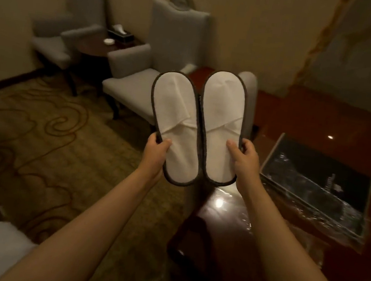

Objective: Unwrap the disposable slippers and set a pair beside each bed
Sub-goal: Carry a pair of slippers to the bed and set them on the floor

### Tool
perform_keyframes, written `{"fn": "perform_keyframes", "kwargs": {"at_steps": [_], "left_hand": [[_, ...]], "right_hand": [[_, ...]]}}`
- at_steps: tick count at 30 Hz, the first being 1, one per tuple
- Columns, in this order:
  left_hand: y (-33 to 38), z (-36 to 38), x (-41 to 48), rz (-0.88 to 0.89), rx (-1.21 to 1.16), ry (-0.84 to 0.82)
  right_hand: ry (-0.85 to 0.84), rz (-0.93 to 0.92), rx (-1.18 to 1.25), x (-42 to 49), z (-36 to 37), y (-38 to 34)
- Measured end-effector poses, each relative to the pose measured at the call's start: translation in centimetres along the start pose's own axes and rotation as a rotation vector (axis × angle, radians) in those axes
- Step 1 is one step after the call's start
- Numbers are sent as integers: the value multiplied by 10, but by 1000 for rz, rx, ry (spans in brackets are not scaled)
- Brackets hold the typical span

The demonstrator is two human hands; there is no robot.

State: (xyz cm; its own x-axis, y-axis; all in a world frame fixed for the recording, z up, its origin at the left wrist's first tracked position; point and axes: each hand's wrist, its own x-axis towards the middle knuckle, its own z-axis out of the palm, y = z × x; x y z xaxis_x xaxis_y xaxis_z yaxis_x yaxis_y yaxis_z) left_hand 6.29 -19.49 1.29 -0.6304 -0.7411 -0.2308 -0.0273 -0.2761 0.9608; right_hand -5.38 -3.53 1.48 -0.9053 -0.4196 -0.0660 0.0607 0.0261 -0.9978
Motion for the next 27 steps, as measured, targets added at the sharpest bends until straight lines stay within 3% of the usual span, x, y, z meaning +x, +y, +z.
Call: {"fn": "perform_keyframes", "kwargs": {"at_steps": [5, 11, 19, 27], "left_hand": [[13, -117, 12, -12, -55, 96], [14, -221, 29, -43, -59, 324], [5, -314, 69, -80, -96, 612], [18, -388, 175, -133, -112, 813]], "right_hand": [[-119, 26, 8, -18, 112, 13], [-229, 66, -57, -25, 231, 41], [-388, 86, -171, -3, 364, 76], [-577, 75, -238, 76, 496, 89]]}}
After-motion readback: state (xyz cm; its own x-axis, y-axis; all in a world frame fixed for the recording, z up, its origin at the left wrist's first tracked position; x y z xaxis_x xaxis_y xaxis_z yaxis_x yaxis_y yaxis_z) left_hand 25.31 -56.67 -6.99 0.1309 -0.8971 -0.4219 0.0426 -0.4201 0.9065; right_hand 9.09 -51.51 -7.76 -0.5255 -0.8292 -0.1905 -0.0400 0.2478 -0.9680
